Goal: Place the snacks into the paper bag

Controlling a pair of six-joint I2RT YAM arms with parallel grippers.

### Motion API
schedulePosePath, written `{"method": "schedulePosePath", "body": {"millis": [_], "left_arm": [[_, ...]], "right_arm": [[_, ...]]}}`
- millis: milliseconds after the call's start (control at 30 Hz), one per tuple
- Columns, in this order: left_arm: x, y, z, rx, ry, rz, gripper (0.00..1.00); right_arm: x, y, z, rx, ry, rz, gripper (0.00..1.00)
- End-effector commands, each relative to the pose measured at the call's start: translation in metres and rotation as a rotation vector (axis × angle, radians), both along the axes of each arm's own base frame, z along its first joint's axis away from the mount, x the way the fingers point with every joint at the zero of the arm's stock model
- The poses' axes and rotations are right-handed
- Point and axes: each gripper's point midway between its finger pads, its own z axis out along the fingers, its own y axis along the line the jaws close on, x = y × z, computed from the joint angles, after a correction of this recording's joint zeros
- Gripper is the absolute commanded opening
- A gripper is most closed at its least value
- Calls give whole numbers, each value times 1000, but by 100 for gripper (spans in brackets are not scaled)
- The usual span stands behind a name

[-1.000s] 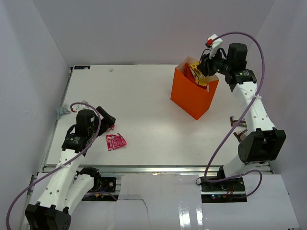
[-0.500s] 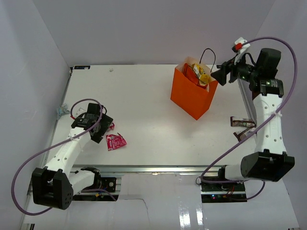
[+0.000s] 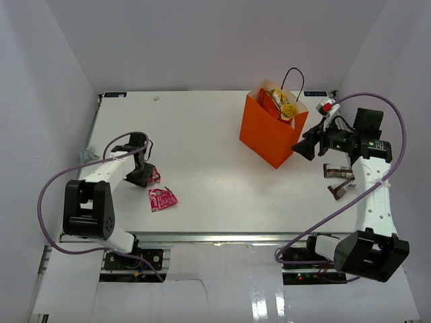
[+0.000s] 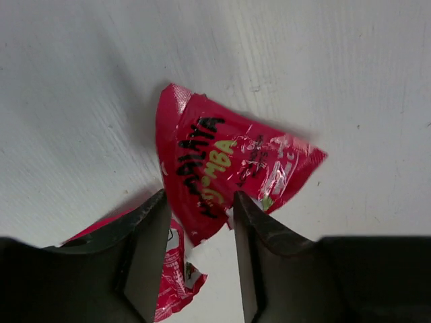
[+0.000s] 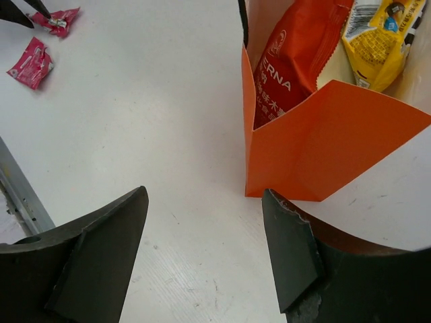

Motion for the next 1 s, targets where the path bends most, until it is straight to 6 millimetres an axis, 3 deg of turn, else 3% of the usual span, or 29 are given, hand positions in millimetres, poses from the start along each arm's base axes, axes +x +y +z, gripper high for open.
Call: {"method": "schedulePosePath", "body": {"millis": [0, 67, 100, 200, 300, 400, 467, 533, 567, 633, 700, 733, 767, 800, 833, 967], "left_arm": [[14, 7, 7, -3, -56, 52, 49], [15, 8, 3, -5, -57, 36, 36], [14, 7, 0, -10, -53, 29, 23], [20, 6, 4, -9, -75, -13, 6], [34, 2, 16, -10, -136, -91, 0], [57, -10, 41, -26, -249, -245, 0], [75, -29, 66, -73, -370, -371, 0], [77, -52, 80, -137, -443, -546, 0], [85, -63, 98, -147, -540, -620, 0], [83, -79, 110, -169, -618, -748, 0], [77, -109, 125, -259, -739, -902, 0], [69, -128, 129, -320, -780, -980, 0], [66, -137, 130, -345, -794, -1015, 0], [57, -155, 131, -392, -812, -1077, 0], [52, -163, 129, -420, -809, -1099, 0], [38, -195, 135, -478, -851, -1165, 0]], "right_arm": [[-7, 8, 11, 29, -42, 58, 75], [-9, 10, 12, 42, -40, 74, 75], [-9, 11, 12, 45, -40, 82, 75], [-12, 15, 13, 61, -41, 110, 75], [-16, 17, 13, 69, -38, 130, 75], [-25, 21, 13, 74, -42, 171, 75], [-33, 27, 17, 94, -51, 220, 75], [-45, 34, 17, 91, -67, 285, 75], [-49, 38, 17, 84, -69, 308, 75], [-62, 52, 11, 45, -71, 388, 74], [-75, 75, 6, 32, -15, 461, 73], [-78, 97, -5, -13, -15, 515, 71], [-76, 103, -17, -24, 108, 424, 70], [-80, 130, -24, -34, 74, 479, 69], [-84, 141, -28, -39, 85, 485, 69], [-71, 178, -40, -19, 229, 390, 69]]}}
